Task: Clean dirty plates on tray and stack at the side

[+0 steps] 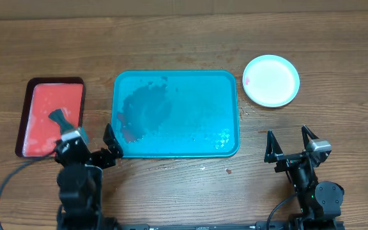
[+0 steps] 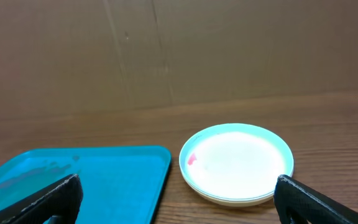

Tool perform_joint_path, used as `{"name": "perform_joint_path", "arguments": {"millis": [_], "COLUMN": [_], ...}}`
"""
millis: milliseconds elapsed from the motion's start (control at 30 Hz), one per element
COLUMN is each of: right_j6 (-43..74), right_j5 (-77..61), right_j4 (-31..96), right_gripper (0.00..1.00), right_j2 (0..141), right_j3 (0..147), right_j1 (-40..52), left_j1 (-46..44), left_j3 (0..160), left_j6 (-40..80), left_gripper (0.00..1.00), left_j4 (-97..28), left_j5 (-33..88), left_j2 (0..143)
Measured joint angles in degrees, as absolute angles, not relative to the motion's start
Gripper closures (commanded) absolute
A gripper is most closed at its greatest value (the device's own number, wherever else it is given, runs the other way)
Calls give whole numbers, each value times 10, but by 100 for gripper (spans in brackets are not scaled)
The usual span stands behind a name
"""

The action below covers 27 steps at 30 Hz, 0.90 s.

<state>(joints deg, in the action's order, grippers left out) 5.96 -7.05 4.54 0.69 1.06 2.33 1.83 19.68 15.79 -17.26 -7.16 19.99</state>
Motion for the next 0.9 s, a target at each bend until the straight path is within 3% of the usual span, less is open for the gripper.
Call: {"name": "perform_joint_path", "arguments": {"millis": [533,900], "right_j6": [60,60], "right_j5": [-70,-71], "right_j4": [45,45], "right_gripper": [0,0], "right_j2": [7,7], "right_j3": [11,11], "right_j1": [23,23], "left_j1": [18,18], "left_j3": [20,5], "left_j6": [150,88], "left_gripper": [0,0], "left_j4": [13,-41], "left_j5": [-71,-51], "left_j2": [32,9]}}
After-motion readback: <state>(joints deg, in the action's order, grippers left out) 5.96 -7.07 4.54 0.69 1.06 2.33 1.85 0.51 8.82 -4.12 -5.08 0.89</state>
